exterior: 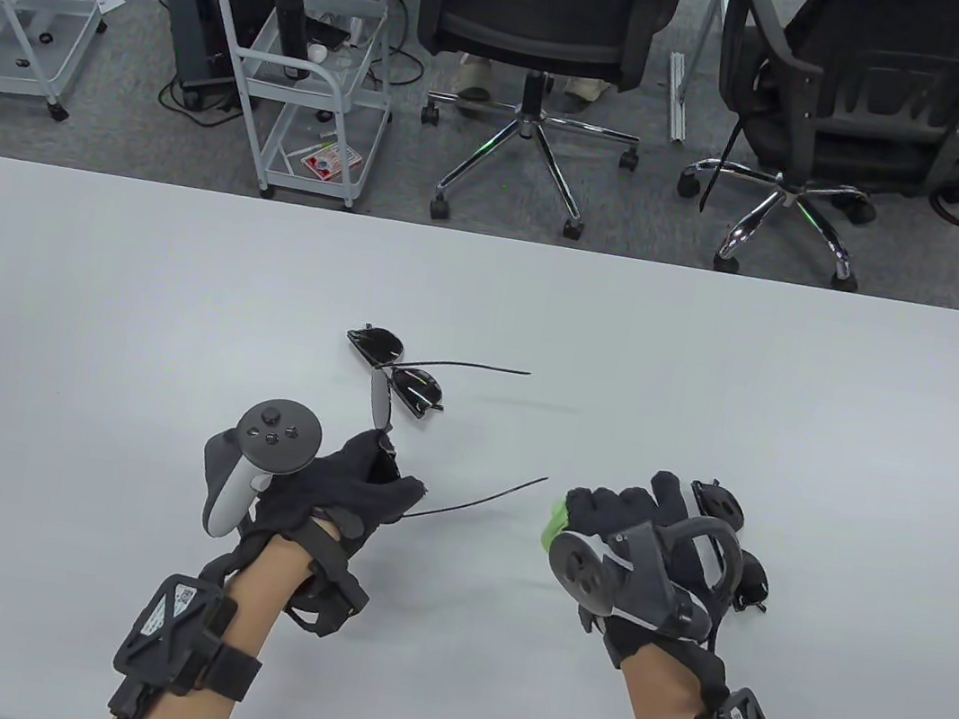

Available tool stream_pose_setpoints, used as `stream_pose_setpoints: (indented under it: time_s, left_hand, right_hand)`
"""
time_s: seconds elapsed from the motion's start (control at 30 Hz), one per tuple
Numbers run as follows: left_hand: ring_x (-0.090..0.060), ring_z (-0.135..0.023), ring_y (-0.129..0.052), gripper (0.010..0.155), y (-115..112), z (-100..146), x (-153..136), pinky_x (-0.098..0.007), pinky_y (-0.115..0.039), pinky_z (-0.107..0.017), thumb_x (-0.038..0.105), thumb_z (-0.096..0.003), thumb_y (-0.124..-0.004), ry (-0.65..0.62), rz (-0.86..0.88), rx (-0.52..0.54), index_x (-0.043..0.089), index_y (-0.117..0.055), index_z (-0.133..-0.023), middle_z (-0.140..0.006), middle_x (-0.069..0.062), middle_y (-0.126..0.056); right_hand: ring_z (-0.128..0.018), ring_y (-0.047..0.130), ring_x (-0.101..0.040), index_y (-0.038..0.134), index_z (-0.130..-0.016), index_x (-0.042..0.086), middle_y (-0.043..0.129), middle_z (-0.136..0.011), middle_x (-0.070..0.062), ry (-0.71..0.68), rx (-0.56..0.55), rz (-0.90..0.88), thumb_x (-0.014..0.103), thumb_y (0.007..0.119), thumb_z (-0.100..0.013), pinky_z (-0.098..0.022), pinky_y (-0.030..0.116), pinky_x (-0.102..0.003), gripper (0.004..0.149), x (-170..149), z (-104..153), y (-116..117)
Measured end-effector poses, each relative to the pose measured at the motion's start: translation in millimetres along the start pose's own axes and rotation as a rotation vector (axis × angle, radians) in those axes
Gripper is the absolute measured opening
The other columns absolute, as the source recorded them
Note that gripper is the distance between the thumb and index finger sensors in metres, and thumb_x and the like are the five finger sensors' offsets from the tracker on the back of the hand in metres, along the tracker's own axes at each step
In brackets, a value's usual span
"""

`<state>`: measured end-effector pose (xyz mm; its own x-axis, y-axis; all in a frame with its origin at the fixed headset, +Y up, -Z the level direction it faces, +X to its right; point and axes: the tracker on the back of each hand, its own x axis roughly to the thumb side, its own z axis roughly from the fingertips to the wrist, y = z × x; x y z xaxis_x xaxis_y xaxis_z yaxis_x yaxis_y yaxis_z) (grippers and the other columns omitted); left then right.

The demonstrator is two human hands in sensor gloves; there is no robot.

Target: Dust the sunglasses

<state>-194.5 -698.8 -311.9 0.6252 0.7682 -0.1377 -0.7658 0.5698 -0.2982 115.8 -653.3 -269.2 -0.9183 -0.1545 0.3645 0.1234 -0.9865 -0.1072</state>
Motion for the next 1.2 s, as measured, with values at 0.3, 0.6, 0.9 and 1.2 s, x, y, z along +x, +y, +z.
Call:
stream_pose_setpoints:
  time_s: [0.3,0.6,0.9,1.2]
  left_hand:
    - [-0.016,-0.071,-0.111,0.096,-2,-1,0,-0.04,-0.072,-0.07,0.071,-0.0324,-0.083,-0.011,0.022,-0.005,0.016,-0.053,-0.105,-0.097,-0.004,-0.077]
    - [-0.014,-0.074,-0.109,0.096,-9,-1,4,-0.04,-0.071,-0.071,0.071,-0.0328,-0.082,-0.05,0.065,-0.04,0.017,-0.051,-0.106,-0.098,-0.002,-0.074]
    - [-0.013,-0.078,-0.107,0.096,-37,2,22,-0.039,-0.069,-0.073,0.071,-0.0334,-0.08,-0.133,0.05,-0.138,0.019,-0.047,-0.107,-0.101,-0.001,-0.072]
    - [-0.013,-0.078,-0.107,0.096,-62,9,39,-0.039,-0.069,-0.073,0.071,-0.0332,-0.08,-0.199,-0.019,-0.212,0.02,-0.047,-0.108,-0.101,0.0,-0.072]
  right_hand:
    - [-0.073,0.1,-0.038,0.086,-0.087,0.013,0.097,-0.086,-0.011,-0.001,0.541,0.037,0.042,0.083,-0.044,-0.058,0.066,-0.064,0.053,3,-14,59]
    - [-0.079,0.091,-0.044,0.079,-0.094,0.009,0.089,-0.093,-0.016,-0.052,0.159,-0.198,0.046,0.082,-0.043,-0.059,0.063,-0.066,0.063,2,-8,27]
    - [-0.08,0.093,-0.042,0.079,-0.093,0.011,0.089,-0.093,-0.014,-0.122,-0.113,-0.366,0.041,0.082,-0.044,-0.06,0.065,-0.065,0.058,23,-6,17]
    - [-0.086,0.086,-0.043,0.068,-0.1,0.009,0.077,-0.102,-0.016,-0.221,-0.09,-0.372,0.037,0.079,-0.045,-0.062,0.061,-0.067,0.062,39,-5,17]
